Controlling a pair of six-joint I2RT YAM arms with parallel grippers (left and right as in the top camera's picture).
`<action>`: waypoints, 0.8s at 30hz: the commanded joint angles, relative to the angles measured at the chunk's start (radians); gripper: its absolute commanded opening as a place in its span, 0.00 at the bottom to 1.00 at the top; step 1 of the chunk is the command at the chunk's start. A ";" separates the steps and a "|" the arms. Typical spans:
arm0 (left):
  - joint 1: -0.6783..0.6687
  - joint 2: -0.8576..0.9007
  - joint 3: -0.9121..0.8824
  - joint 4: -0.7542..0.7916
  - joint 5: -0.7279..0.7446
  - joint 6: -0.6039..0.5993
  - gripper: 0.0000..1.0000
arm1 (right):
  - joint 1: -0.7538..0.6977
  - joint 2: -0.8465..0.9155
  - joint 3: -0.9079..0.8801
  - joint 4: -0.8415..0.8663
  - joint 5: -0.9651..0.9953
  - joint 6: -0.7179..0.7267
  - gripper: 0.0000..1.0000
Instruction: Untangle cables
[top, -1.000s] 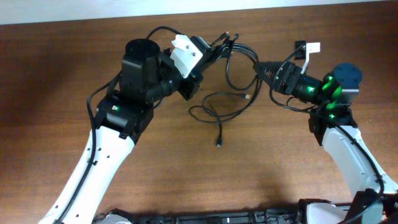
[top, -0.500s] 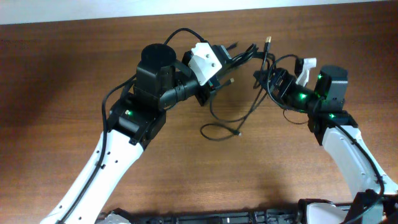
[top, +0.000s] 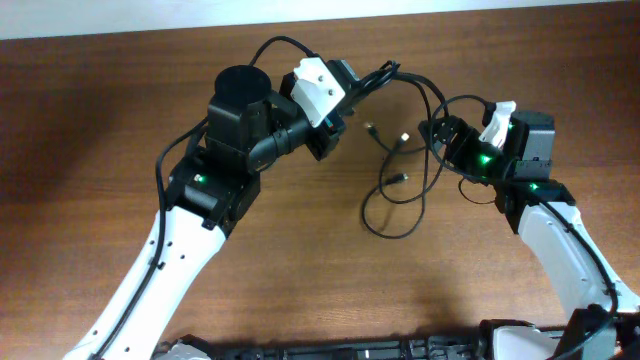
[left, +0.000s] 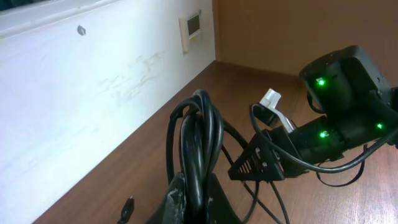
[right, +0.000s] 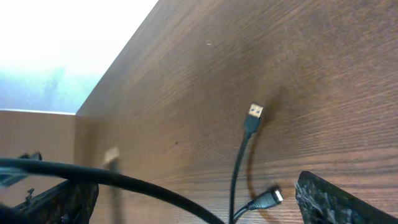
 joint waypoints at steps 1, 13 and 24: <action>0.004 -0.027 0.019 -0.012 -0.097 -0.013 0.00 | -0.005 0.001 0.001 0.091 -0.209 -0.102 0.99; 0.003 -0.027 0.019 -0.050 -0.312 -0.055 0.00 | -0.005 -0.086 0.001 0.164 -0.282 -0.040 0.99; -0.009 -0.006 0.019 -0.051 -0.170 -0.055 0.00 | -0.002 -0.117 0.001 0.621 -0.556 0.502 0.99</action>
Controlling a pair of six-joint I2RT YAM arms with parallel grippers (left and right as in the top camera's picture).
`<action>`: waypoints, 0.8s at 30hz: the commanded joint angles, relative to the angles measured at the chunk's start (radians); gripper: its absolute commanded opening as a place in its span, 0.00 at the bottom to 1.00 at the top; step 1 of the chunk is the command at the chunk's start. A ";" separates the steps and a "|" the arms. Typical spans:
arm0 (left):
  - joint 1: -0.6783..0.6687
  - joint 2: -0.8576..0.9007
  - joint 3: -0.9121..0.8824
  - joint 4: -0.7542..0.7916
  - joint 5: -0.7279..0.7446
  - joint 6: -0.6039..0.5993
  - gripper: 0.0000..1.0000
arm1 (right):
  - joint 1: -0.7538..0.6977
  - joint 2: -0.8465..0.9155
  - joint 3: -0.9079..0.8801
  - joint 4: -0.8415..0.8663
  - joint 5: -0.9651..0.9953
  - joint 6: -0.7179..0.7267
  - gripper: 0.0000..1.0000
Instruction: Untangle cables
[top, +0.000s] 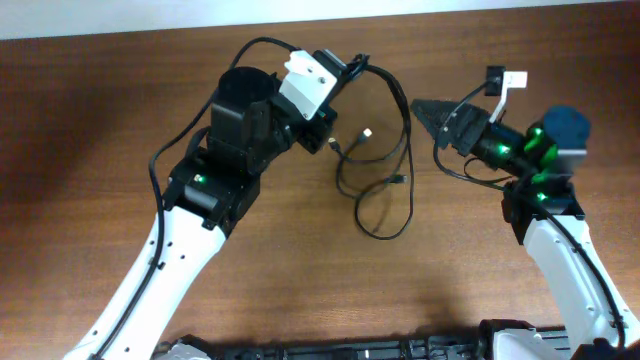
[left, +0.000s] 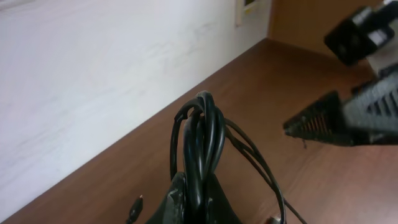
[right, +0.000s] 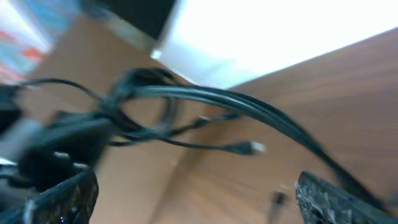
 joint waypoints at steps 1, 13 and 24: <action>-0.020 0.001 0.019 0.014 0.050 -0.013 0.00 | -0.002 -0.013 0.005 0.124 -0.094 0.287 0.99; -0.135 0.023 0.019 0.054 0.055 -0.008 0.00 | -0.002 -0.013 0.005 0.264 -0.077 0.387 0.81; -0.196 0.068 0.019 0.049 0.057 -0.009 0.00 | -0.003 -0.013 0.005 0.264 -0.073 0.386 0.65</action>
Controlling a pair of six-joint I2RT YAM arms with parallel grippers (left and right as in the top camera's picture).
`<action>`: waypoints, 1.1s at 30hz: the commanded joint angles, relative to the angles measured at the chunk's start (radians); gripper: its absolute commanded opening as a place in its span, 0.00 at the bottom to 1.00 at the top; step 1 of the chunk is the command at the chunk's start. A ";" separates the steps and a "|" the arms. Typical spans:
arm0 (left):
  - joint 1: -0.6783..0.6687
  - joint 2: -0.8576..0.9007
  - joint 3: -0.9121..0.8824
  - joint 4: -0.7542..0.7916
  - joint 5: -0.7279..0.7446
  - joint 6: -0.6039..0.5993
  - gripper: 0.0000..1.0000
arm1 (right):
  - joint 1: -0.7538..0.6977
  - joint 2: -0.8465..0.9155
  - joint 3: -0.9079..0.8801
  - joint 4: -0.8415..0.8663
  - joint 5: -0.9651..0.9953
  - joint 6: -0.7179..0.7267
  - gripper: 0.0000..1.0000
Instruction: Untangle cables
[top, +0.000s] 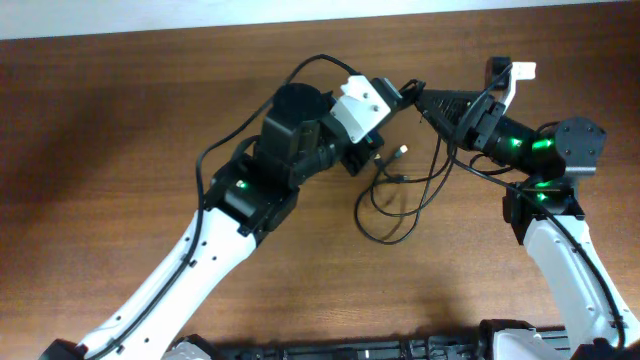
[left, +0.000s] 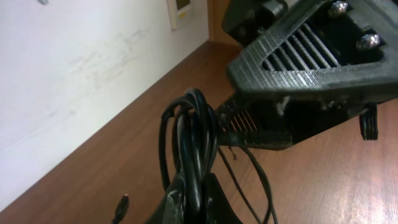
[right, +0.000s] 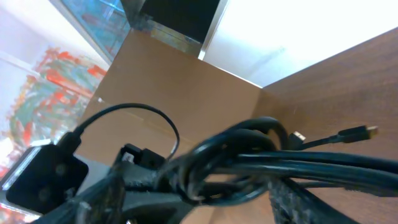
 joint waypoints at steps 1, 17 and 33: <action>-0.023 0.013 0.019 0.003 0.022 -0.008 0.00 | -0.003 -0.013 0.005 0.008 0.002 -0.011 0.63; -0.067 0.013 0.019 0.011 0.063 0.082 0.00 | -0.003 -0.012 0.005 0.007 0.017 -0.018 0.24; -0.064 0.012 0.019 0.145 0.055 -0.068 0.00 | -0.003 -0.007 0.005 -0.009 -0.014 -0.058 0.04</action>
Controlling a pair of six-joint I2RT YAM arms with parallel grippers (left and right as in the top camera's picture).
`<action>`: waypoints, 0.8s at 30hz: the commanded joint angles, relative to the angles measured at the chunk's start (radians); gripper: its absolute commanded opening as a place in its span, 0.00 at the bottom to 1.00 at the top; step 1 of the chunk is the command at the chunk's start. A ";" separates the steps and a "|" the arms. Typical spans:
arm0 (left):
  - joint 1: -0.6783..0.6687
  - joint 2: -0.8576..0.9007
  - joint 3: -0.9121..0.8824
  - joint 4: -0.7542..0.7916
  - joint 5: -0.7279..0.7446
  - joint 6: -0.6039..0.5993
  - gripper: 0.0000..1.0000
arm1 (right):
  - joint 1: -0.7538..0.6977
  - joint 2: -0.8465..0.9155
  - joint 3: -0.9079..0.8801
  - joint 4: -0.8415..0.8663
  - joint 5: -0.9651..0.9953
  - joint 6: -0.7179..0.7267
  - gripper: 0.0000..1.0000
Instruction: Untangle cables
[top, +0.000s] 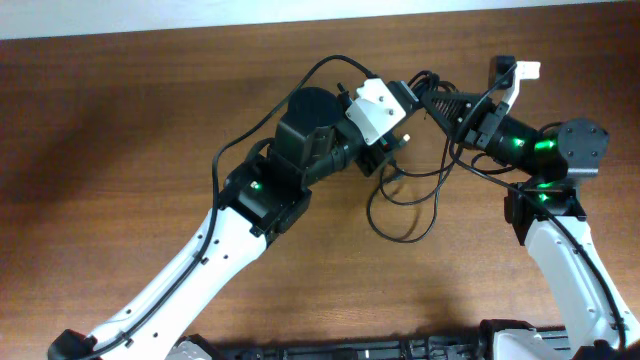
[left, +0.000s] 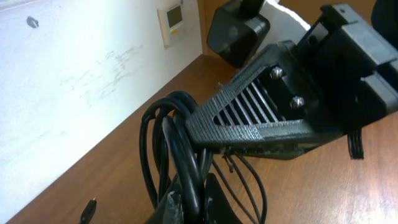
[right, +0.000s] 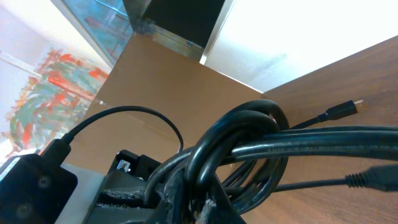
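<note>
A bundle of black cables (top: 424, 79) hangs between both grippers above the brown table (top: 120, 150), its loose loops (top: 405, 212) trailing on the wood. My left gripper (top: 407, 101) is shut on the bundle; the left wrist view shows the strands (left: 180, 137) rising out of its fingertips (left: 193, 202). My right gripper (top: 425, 93) meets it from the right, its ribbed finger (left: 255, 124) crossing the same strands. In the right wrist view that gripper (right: 208, 199) is shut on the looped cables (right: 249, 134).
Small plugs on the loose cable ends lie on the table (top: 407, 137) (left: 87, 211) (right: 342, 111). A white wall (left: 74, 93) runs along the table's far edge. The left gripper's body (right: 118, 180) sits close behind the right gripper's fingers.
The right gripper's fingers stood apart on either side of the bundle; now they are shut on it. The left arm has shifted a little right, still holding the bundle.
The left gripper held the bundle lifted while the right gripper stood open by the cables at the right. Then the right gripper was drawn back, open, and the left stood farther left. Later the bundle lay between the right gripper's open fingers, which now grip it.
</note>
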 joint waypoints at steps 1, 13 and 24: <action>-0.021 -0.010 0.019 0.067 0.065 -0.069 0.00 | 0.000 -0.003 0.005 -0.035 -0.023 -0.064 0.04; 0.003 -0.024 0.019 0.149 0.065 -0.134 0.00 | 0.000 -0.001 0.005 -0.142 -0.025 -0.150 0.04; 0.122 -0.092 0.019 0.116 0.066 -0.163 0.00 | -0.001 -0.001 0.005 -0.246 -0.025 -0.260 0.04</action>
